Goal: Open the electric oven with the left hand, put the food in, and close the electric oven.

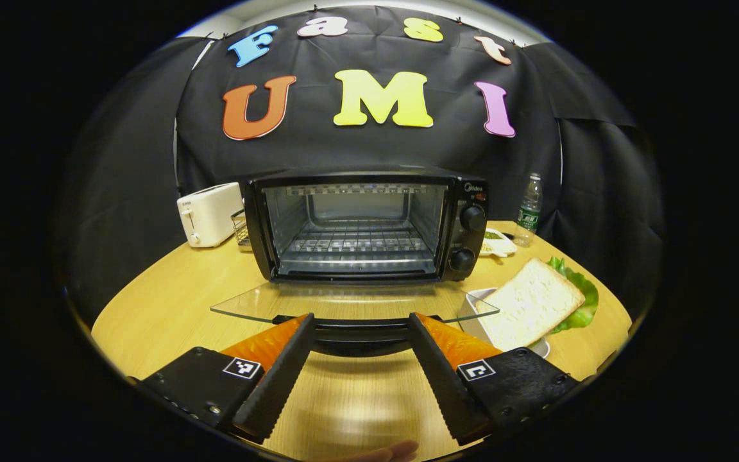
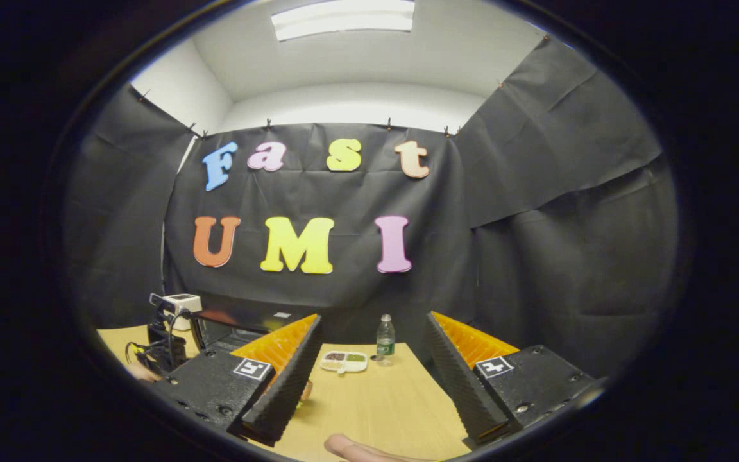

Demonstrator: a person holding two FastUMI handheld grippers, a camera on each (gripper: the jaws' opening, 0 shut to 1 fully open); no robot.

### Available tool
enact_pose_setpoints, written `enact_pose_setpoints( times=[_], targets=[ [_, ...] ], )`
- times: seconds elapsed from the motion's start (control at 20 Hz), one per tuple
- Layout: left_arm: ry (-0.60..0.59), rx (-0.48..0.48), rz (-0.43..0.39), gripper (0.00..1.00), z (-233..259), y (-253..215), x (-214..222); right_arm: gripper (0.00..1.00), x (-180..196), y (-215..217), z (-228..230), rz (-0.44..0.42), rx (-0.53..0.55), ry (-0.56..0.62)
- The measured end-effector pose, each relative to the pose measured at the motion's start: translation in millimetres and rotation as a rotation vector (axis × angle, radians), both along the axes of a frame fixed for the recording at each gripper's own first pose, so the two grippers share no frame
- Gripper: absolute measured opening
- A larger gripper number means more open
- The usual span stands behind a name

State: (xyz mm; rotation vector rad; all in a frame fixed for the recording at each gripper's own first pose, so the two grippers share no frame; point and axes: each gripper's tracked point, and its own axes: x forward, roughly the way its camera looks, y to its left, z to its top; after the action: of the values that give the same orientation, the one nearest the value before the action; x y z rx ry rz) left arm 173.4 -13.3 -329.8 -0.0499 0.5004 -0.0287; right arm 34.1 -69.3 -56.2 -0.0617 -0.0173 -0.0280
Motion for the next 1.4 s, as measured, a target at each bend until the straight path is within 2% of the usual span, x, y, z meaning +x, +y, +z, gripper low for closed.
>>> enact_pose_setpoints(
  times=[0.05, 0.1, 0.15, 0.3, 0.45, 0.55, 0.6, 0.65, 0.9, 1.0, 1.25, 1.4],
  targets=[
    [0.006, -0.005, 0.002, 0.96, -6, -1, -3, 0.97, 1, 5, -2, 0.01, -0.003, 0.01],
    [0.017, -0.009, 0.003, 0.96, -12, -2, -6, 1.0, 1, 8, -3, 0.015, -0.005, 0.017],
    [0.025, -0.013, 0.003, 0.95, -19, -3, -8, 0.97, 1, 10, -5, 0.014, -0.008, 0.023],
    [0.077, -0.029, 0.008, 0.94, -43, -4, -14, 0.97, 5, 15, -10, 0.009, -0.01, 0.041],
    [0.029, -0.03, 0.001, 0.93, -32, -6, -14, 0.97, 7, 19, -12, 0.01, -0.012, 0.059],
    [0.038, -0.063, 0.001, 0.93, -29, -4, -13, 0.97, 9, 20, -13, 0.01, -0.006, 0.066],
    [0.029, -0.065, 0.005, 0.93, -23, 0, -14, 1.0, 12, 21, -13, 0.014, -0.002, 0.072],
    [0.004, -0.063, 0.006, 0.93, -11, 2, -15, 0.97, 15, 21, -13, 0.017, 0.002, 0.082],
    [-0.157, -0.034, 0.01, 0.93, 73, 17, -25, 0.97, 47, 22, -23, 0.045, 0.023, 0.152],
    [-0.217, -0.034, 0.014, 0.92, 108, 21, -30, 1.0, 66, 23, -36, 0.066, 0.037, 0.205],
    [-0.335, -0.024, 0.022, 0.92, 180, 29, -48, 0.98, 123, 34, -86, 0.158, 0.081, 0.411],
    [-0.397, -0.012, 0.035, 0.92, 210, 35, -57, 0.98, 150, 47, -135, 0.239, 0.127, 0.602]
  ],
)
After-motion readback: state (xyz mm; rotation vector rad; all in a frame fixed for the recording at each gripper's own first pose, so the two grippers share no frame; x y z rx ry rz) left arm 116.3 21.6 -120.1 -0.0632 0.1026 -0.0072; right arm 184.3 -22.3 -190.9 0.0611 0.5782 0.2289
